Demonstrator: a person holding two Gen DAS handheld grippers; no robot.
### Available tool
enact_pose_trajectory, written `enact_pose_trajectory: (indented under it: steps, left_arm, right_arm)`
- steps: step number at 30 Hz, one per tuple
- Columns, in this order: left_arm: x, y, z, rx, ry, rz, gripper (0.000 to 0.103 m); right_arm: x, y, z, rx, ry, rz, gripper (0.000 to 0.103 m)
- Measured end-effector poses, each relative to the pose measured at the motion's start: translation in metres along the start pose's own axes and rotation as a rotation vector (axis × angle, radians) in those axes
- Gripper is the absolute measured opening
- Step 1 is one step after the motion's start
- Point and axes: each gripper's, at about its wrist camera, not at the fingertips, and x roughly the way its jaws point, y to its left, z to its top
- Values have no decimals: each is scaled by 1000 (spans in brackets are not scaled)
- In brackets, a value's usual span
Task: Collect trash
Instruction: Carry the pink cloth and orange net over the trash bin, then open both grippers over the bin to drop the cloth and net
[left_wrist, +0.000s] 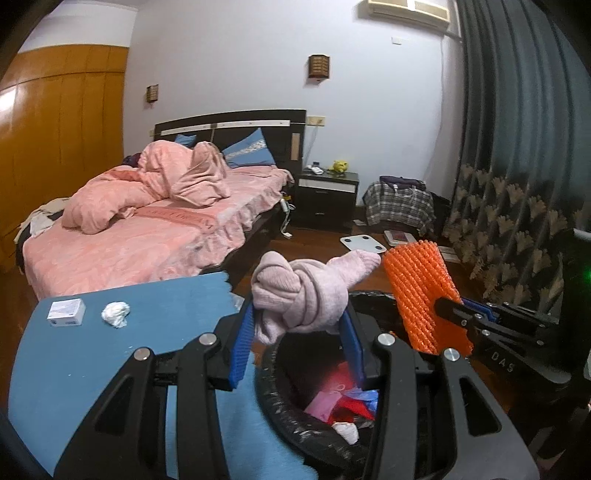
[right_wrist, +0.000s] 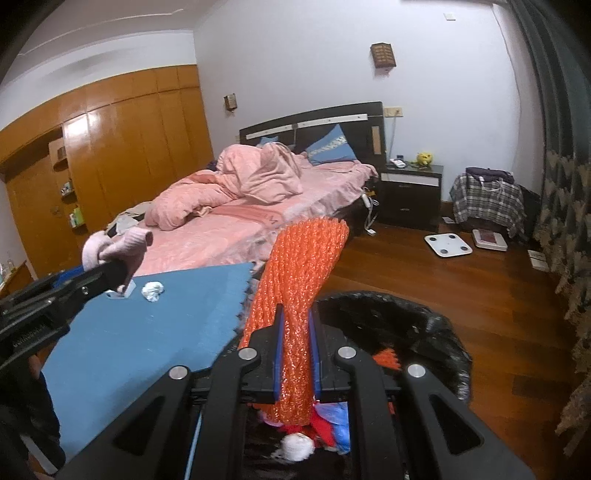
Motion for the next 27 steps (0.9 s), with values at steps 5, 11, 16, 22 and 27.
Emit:
enact_pose_trajectory:
  steps: [5,11,16,22,27]
  left_arm:
    - [10,-14,-2,17,4,-25,42]
    - [27,-28,-6,30,29,-52,42]
    - [40,-35,-11,38,52,-64,42]
    - [63,-34,-20,34,91,-77,42]
    - [89,-33,-31,38,131,-89,43]
  right_arm:
    - [-1,-16,-4,12,7,-24,12]
    - [5,-27,-7,23,25,-43,12]
    - [13,-31,-11,31,50,-55,12]
    - [30,-43,-21,40,95,-77,13]
    - [43,-56,-31,45,138,-104,13]
